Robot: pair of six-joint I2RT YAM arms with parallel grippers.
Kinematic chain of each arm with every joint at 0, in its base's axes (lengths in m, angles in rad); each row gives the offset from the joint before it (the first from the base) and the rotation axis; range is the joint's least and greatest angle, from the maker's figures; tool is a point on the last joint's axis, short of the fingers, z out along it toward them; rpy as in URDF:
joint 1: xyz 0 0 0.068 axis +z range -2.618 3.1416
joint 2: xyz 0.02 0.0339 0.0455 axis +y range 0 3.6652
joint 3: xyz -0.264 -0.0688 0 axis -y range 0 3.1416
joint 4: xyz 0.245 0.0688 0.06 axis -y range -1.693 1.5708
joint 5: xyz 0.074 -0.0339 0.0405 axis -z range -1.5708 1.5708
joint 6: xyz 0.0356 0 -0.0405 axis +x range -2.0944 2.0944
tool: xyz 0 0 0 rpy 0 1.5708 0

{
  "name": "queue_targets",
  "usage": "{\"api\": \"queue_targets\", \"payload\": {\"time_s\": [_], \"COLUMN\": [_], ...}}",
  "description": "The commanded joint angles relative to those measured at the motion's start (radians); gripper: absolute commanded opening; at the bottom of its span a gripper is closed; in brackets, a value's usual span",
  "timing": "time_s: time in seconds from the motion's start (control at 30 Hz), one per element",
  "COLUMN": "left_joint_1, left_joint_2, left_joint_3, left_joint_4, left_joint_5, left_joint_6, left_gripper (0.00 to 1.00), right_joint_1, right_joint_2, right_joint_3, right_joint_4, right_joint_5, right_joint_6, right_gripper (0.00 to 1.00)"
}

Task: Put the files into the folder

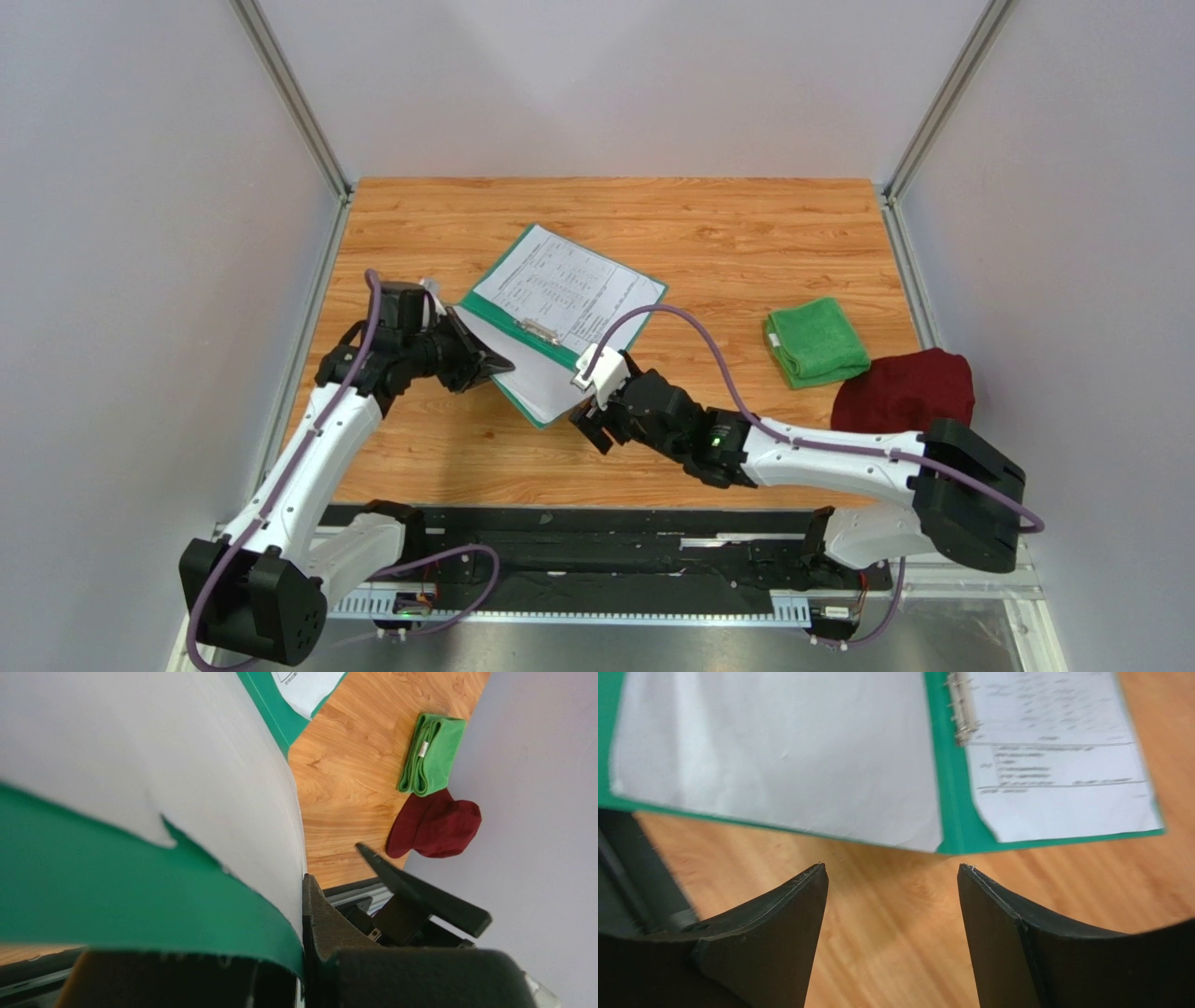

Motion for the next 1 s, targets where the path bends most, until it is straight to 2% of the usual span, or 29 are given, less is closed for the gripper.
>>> {"api": "queue_targets", "payload": {"time_s": [0.0, 0.23, 0.43, 0.53, 0.73, 0.97], "left_joint_1": [0.006, 0.007, 0.007, 0.009, 0.009, 0.013], "left_joint_2": [0.015, 0.034, 0.049, 0.051, 0.051, 0.061], "left_joint_3": [0.029, 0.043, 0.069, 0.072, 0.072, 0.069], "left_joint_4": [-0.026, -0.009, -0.026, -0.035, -0.037, -0.034], "left_joint_5": [0.035, 0.042, 0.039, 0.041, 0.041, 0.059], "left_joint_6": [0.053, 0.028, 0.037, 0.043, 0.042, 0.033], "left_gripper": [0.02, 0.02, 0.01, 0.01, 0.00, 0.00], "right_joint_1": [0.038, 0.098, 0.106, 0.107, 0.115, 0.137], "right_joint_2": [0.069, 0.178, 0.112, 0.040, 0.003, 0.064], "right_joint_3": [0.015, 0.081, 0.011, -0.042, -0.063, -0.036], "right_joint_4": [0.214, 0.235, 0.272, 0.254, 0.217, 0.228], "right_joint_5": [0.306, 0.286, 0.369, 0.321, 0.266, 0.223], "right_joint_6": [-0.224, -0.247, -0.230, -0.219, -0.169, -0.172], "right_gripper": [0.72, 0.68, 0.69, 0.70, 0.69, 0.69]}}
